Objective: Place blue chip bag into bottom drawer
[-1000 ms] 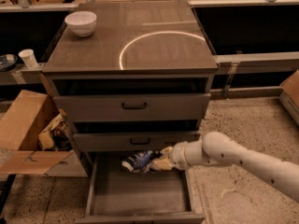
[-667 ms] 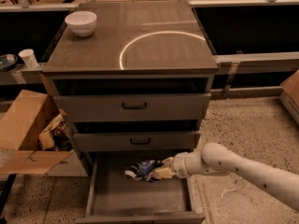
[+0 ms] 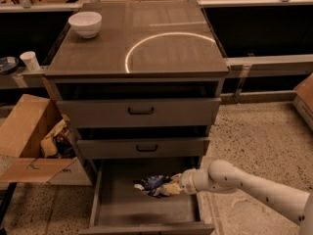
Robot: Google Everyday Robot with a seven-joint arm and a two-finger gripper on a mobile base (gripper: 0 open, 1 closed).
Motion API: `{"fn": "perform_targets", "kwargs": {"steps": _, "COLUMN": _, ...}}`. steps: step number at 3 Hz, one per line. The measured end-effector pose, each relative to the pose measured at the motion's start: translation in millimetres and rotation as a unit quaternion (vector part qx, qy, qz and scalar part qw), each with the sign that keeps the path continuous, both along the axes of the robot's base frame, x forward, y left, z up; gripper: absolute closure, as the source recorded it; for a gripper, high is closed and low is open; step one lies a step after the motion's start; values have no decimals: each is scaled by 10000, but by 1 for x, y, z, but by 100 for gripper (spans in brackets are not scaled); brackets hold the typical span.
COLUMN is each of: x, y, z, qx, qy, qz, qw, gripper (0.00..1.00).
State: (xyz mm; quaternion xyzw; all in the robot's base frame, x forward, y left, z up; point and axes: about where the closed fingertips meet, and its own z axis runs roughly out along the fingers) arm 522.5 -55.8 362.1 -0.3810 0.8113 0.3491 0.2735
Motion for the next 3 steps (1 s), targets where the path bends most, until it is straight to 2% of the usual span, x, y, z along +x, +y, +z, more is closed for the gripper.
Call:
{"fn": "perform_targets", "kwargs": {"steps": 2, "x": 0, "y": 0, "z": 0, "qx": -1, "qy": -2, "qz": 0, "qw": 10000, "gripper": 50}}
{"fn": "perform_targets", "kwargs": {"steps": 3, "x": 1, "y": 0, "z": -11, "qx": -101, "qy": -231, "qz": 31, "qw": 9997, "gripper": 27}}
